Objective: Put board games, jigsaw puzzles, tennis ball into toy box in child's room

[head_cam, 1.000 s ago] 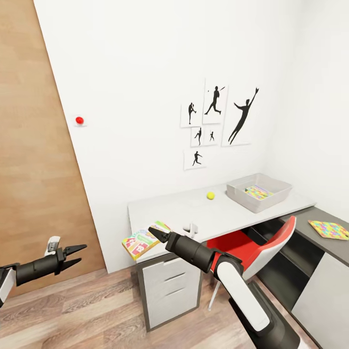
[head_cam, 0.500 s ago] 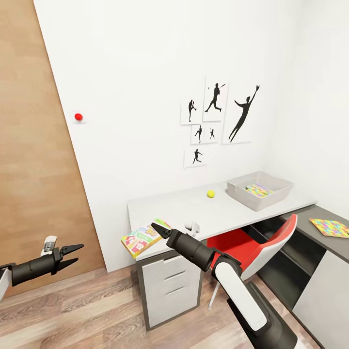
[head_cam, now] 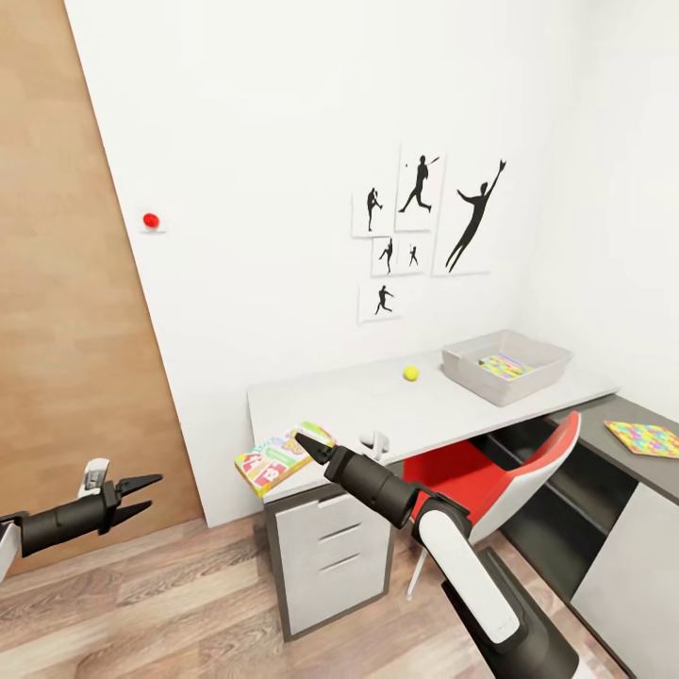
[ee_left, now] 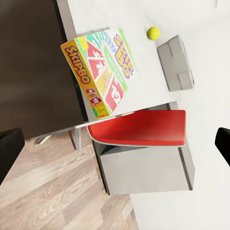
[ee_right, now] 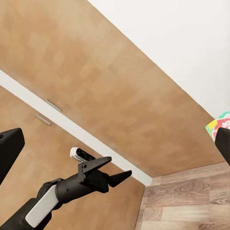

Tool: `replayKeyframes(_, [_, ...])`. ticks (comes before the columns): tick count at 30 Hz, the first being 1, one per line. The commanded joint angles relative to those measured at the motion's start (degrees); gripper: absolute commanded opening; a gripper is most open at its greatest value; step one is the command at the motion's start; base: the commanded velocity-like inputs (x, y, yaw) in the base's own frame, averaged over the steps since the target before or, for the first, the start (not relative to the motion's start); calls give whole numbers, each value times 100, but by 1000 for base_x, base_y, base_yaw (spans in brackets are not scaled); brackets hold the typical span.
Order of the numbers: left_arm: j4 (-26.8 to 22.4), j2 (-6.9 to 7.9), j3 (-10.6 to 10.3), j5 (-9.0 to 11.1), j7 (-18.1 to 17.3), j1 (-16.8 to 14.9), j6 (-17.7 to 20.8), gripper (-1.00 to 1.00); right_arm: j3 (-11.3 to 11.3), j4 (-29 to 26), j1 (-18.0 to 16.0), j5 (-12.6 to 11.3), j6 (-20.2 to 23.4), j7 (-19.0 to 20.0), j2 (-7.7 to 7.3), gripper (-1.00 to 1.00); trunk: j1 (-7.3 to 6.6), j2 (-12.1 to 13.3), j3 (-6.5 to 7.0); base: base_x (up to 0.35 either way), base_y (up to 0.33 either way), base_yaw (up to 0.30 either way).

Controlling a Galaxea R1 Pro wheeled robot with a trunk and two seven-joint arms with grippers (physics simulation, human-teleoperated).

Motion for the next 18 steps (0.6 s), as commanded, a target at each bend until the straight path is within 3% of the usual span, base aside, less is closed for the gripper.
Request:
replayKeyframes(1, [1,4,30,8,-11,-6,53,100,1,0,-5,-17,10,5,-4,100,23,-46,-25,0,0,0])
replayKeyframes(8, [1,58,328,6,-15,-13,78,100,-7,-11,136,-7,13,4,-16,100,177,-327,-151,0,0,0])
replayKeyframes(18, [1,36,359,-9,6,-13,73,100,-9,-14,194,1,7,9,2,100,396,-728,-330,0,0,0])
